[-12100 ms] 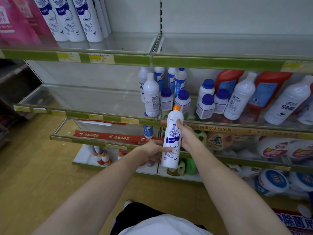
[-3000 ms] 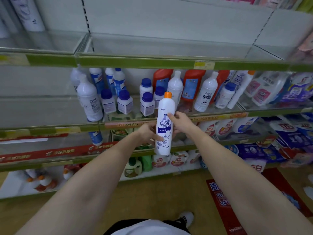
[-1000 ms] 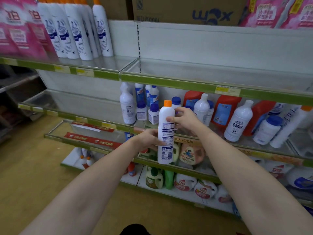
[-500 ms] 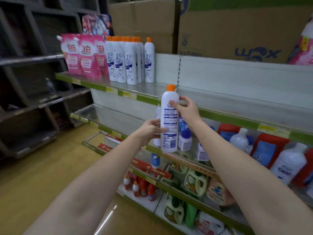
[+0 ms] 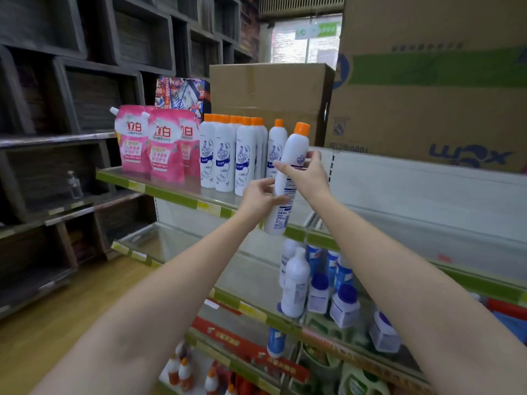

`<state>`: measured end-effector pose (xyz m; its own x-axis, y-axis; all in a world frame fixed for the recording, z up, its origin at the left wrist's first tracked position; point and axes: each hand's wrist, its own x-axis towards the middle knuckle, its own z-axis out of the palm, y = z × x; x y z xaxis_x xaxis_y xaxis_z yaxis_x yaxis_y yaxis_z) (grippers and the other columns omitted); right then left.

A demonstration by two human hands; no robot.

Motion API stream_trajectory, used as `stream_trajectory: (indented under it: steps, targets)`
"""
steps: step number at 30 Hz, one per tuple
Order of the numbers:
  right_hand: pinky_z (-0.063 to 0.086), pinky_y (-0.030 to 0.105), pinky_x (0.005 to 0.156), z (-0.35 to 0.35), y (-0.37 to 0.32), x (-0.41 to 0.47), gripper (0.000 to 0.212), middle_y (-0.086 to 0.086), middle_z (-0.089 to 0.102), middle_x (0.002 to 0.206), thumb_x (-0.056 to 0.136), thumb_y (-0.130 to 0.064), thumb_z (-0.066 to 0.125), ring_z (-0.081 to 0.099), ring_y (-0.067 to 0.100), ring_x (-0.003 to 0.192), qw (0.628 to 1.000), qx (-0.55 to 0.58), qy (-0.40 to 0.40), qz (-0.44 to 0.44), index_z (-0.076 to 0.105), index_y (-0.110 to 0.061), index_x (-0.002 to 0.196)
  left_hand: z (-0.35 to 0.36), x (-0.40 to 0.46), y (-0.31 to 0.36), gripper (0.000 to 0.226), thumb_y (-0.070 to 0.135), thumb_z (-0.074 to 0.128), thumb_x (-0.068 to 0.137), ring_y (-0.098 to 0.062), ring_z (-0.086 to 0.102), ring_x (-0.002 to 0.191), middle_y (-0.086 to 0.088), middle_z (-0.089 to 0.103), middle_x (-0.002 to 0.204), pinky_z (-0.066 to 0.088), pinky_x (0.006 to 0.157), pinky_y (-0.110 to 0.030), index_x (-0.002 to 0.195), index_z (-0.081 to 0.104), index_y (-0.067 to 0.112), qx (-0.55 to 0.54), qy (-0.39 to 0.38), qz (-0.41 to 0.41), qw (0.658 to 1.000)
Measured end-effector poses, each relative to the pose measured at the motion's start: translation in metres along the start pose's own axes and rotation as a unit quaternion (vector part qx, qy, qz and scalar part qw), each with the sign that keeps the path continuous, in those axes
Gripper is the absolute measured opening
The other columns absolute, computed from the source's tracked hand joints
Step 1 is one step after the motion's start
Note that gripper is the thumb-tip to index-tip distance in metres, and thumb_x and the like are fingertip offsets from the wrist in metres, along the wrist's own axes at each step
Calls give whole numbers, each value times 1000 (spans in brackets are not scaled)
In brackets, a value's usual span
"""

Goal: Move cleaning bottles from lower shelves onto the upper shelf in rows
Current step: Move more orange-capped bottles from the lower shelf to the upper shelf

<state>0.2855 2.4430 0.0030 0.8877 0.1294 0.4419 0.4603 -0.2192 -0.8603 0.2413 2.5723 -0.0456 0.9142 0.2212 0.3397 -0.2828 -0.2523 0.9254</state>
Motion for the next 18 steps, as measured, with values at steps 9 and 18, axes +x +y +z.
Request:
stream_trajectory:
  steps: [9,18]
  targets:
    - [55,41,87,64,-2,72,50,-1,62,108,79,-28,78,64,24,102,994,-10,88,61,45,-24,117,-27,81,-22,39,35,86,73,-18,66,89,5,72,97,55,79,-43,107,71,25,187,67,83,977]
    - [60,48,87,83,35,127,43,6,67,118,85,-24,79,69,25,99,998,16,29,60,53,-22,119,-32,142,-60,37,39,83,78,-25,65,80,1,64,79,56,74,-45,88,55,16,200,34,45,978]
